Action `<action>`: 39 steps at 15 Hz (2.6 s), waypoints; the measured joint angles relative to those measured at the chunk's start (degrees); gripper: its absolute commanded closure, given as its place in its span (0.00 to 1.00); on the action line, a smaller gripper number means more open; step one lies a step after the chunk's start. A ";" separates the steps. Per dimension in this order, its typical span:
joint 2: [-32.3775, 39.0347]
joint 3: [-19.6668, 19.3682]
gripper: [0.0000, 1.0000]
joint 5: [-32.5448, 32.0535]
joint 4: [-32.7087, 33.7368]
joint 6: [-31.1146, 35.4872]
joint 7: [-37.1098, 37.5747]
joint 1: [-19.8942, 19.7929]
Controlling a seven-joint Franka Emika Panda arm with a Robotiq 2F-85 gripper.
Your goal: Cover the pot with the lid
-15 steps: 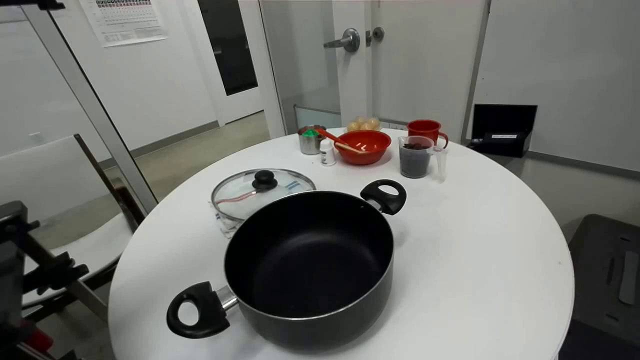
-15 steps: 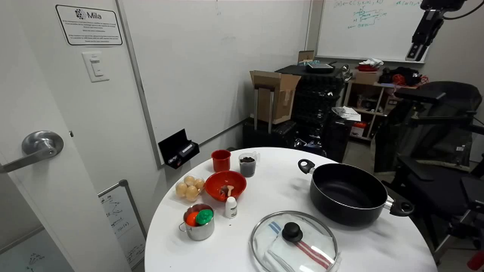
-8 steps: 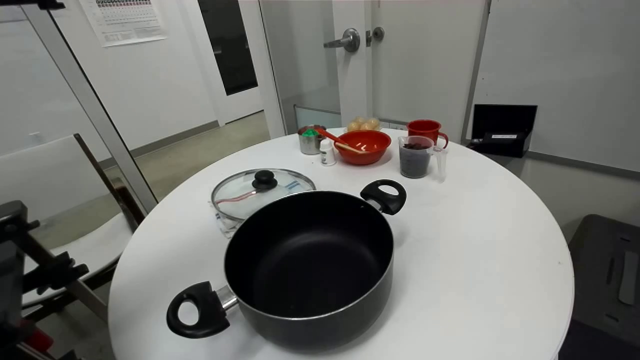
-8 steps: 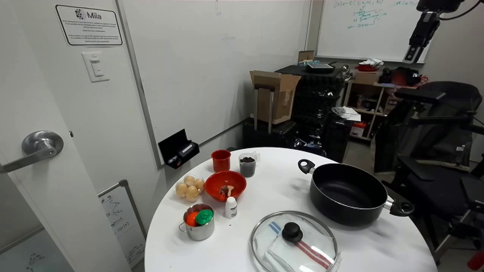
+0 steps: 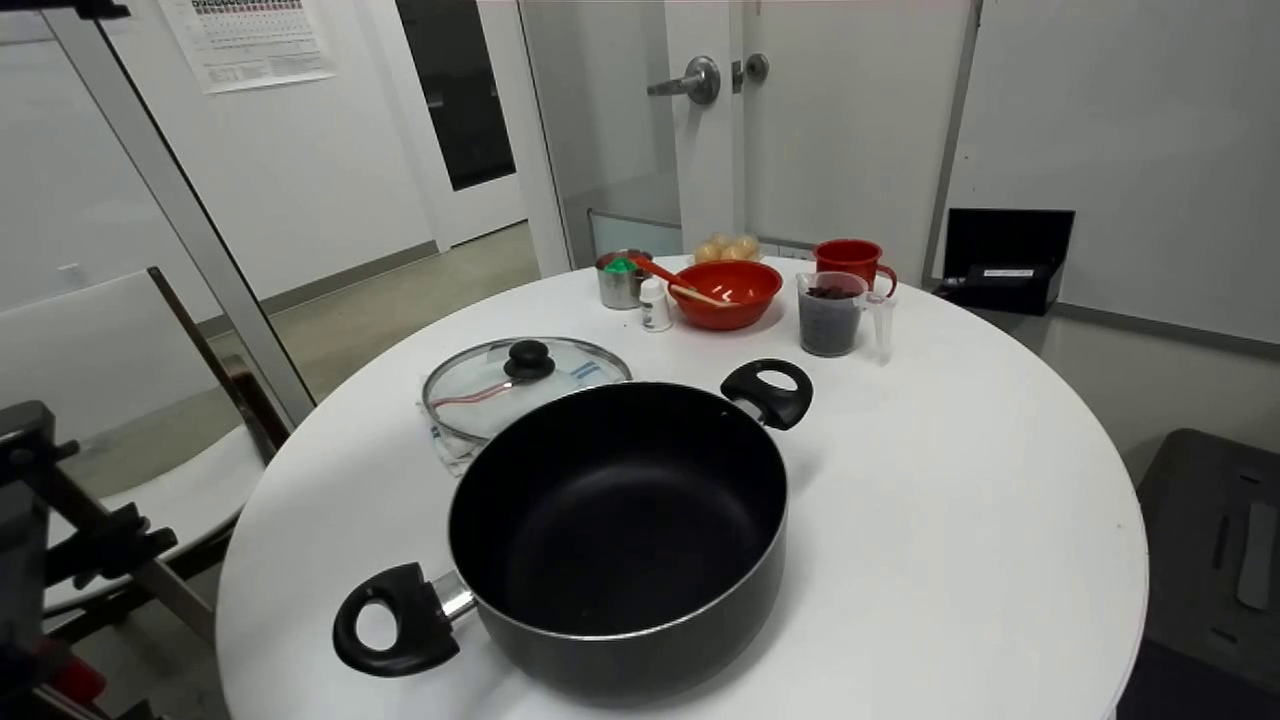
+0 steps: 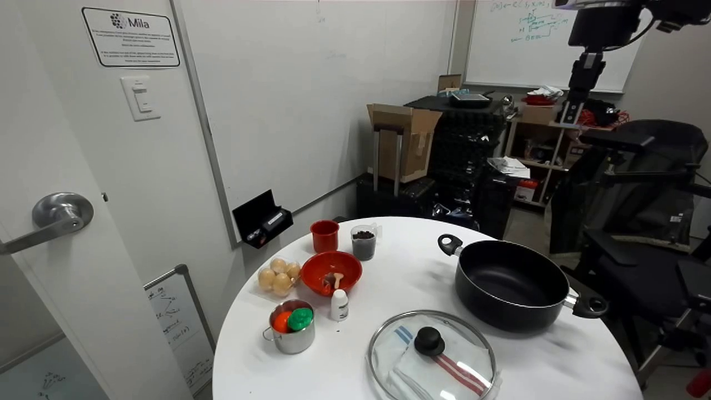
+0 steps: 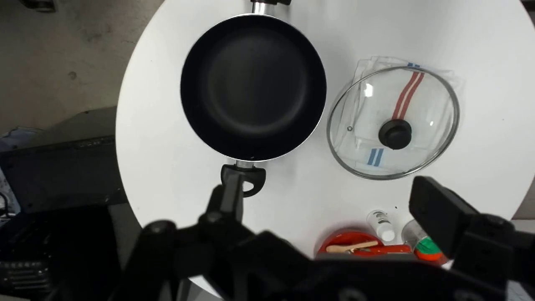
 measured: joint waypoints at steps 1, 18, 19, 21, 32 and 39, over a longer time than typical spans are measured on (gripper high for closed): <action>1.35 0.87 0.00 -0.38 0.43 0.57 0.61 0.44; 35.98 9.07 0.00 -4.78 23.68 7.24 4.93 7.46; 37.98 9.47 0.00 -4.80 25.36 7.16 4.72 7.93; 41.84 10.31 0.00 -4.81 28.63 6.80 3.74 8.89; 49.45 11.58 0.00 -4.82 35.28 4.92 0.72 10.71; 55.00 11.94 0.00 -4.71 35.05 8.98 2.64 11.90</action>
